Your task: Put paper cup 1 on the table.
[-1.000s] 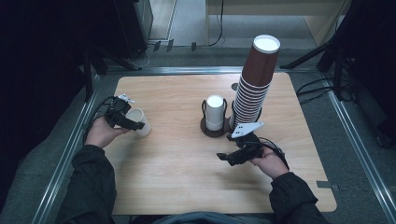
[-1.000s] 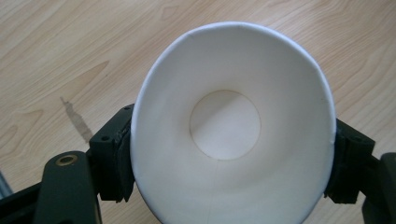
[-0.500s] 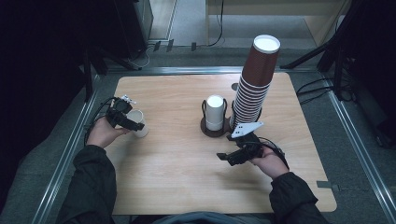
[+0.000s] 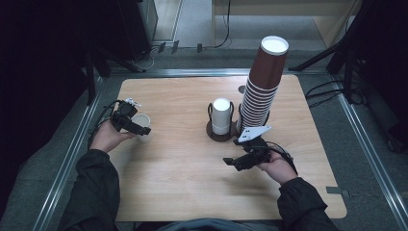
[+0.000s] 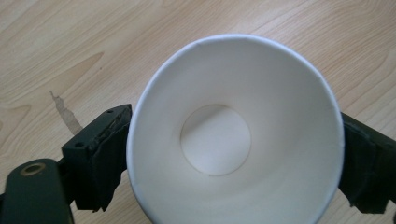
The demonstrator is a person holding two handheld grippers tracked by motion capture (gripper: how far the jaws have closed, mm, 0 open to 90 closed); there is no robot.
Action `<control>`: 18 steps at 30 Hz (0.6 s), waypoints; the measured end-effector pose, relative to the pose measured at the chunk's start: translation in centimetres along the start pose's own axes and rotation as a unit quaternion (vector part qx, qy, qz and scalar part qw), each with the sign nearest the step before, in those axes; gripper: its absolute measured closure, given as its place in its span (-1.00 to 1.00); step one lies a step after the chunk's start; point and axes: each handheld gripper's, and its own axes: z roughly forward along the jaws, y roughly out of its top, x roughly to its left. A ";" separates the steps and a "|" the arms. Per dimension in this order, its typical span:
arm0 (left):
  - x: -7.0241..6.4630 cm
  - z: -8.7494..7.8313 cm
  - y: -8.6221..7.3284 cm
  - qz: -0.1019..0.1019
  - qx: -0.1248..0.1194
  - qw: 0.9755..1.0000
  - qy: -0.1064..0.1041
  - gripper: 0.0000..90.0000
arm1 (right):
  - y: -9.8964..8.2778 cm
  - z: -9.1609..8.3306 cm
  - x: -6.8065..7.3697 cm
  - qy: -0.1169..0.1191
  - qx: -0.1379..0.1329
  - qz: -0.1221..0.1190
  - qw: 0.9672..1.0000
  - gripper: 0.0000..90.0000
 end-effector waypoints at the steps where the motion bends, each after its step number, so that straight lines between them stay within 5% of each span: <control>1: 0.0 -0.1 0.0 0.000 -0.001 1.000 -0.001 -0.81 | 0.0 0.0 0.0 0.000 0.000 0.000 1.000 -0.58; 18: 0.0 -3.2 -0.2 -0.022 -0.059 0.998 -0.005 -0.88 | 0.1 0.0 -0.2 0.014 0.004 -0.005 1.000 -0.53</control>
